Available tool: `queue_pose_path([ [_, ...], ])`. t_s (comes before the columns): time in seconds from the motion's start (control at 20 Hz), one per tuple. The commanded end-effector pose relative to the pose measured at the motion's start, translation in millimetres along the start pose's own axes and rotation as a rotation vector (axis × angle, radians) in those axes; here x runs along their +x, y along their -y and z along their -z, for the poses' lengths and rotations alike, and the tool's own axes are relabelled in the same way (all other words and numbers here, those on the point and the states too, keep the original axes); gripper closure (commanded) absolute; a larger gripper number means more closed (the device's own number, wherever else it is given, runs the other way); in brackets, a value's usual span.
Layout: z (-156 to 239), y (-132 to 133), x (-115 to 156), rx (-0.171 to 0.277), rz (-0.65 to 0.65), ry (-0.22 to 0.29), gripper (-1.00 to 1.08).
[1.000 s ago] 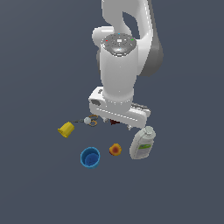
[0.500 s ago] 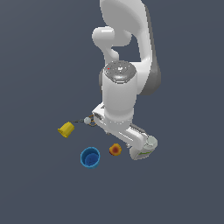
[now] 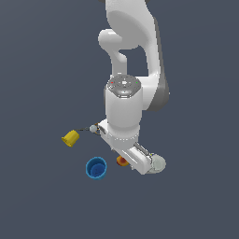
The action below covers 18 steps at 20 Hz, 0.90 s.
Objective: Pick up a designated object from a clutter of objects.
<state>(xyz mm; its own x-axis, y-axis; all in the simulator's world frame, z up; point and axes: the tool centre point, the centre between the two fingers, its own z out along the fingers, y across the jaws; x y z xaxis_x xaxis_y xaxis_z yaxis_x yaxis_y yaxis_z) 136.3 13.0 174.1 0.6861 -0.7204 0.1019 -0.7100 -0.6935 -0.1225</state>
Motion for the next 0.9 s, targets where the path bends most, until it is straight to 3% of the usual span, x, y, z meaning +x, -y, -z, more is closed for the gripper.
queue_pose_path([
  [0.0, -78, -39, -43, -0.122, -0.002, 0.103, -0.92],
  [0.2, -82, -39, -43, -0.124, -0.013, 0.102, -0.92],
  [0.25, -50, 6, 7, -0.05, -0.027, 0.035, -0.92],
  [0.3, -4, -2, 9, 0.003, -0.037, -0.012, -0.92],
  [0.55, -17, -6, 3, -0.009, -0.035, -0.001, -0.92],
  [0.85, -65, -21, -17, -0.056, -0.026, 0.041, -0.92],
])
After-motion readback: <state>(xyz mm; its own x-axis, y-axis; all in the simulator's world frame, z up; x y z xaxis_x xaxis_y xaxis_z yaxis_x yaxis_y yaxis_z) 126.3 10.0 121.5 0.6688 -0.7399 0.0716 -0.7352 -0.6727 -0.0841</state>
